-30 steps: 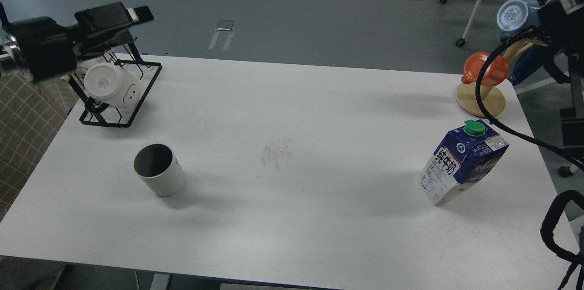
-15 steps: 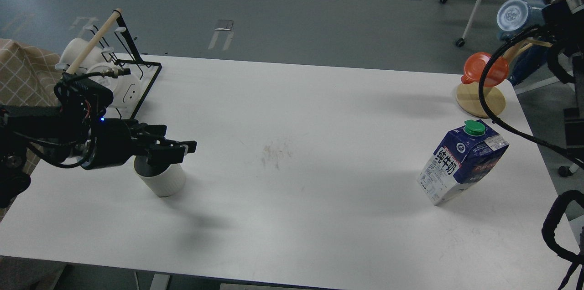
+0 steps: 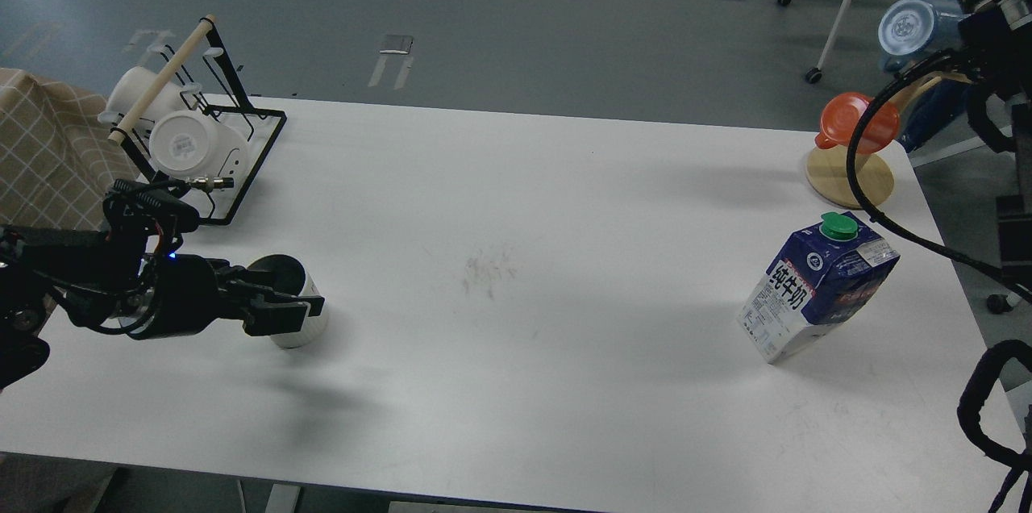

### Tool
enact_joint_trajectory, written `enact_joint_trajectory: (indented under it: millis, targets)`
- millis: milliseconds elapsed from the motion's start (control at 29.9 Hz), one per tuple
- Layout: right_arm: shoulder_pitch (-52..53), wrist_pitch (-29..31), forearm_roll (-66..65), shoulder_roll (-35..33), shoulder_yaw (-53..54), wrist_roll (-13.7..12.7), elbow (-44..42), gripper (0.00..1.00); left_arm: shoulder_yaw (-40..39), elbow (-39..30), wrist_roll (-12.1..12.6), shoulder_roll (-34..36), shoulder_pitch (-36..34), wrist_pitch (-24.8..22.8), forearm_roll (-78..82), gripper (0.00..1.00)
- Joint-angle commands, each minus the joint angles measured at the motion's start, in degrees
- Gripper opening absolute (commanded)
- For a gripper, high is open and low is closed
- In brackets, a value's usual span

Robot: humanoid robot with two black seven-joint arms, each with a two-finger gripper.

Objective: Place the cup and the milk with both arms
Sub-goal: 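Grasp the white mug with the left gripper and lift it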

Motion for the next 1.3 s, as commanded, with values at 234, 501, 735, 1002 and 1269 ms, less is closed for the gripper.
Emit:
enact_joint_trajectory:
  millis: [234,501,735,1002,1269]
  targets:
    - [-0.3,-0.1,0.0,0.1,0.7,0.0,0.0,1.0,4.1,0.4,0.5,-1.8,0.6,1.8,0.3,0.34]
    - [-0.3,-0.1,0.0,0.2,0.7,0.0,0.2,1.0,4.1,0.7,0.5,-1.3,0.2,1.9,0.3,0.07]
    - [-0.5,-0.1,0.0,0.3,0.7,0.0,0.6,1.0,3.9,0.7,0.3,-0.9,-0.7,1.9,0.3,0.0]
    - [-1.7,-0.1,0.0,0.2,1.0,0.0,1.3,1.0,4.0,0.3,-3.5,0.8,-4.3,1.1,0.3,0.0]
    - [-2.8,0.0,0.0,0.2,2.3,0.0,1.4,1.0,4.0,-1.0,-8.2,0.7,-14.5,0.0,6.3,0.0]
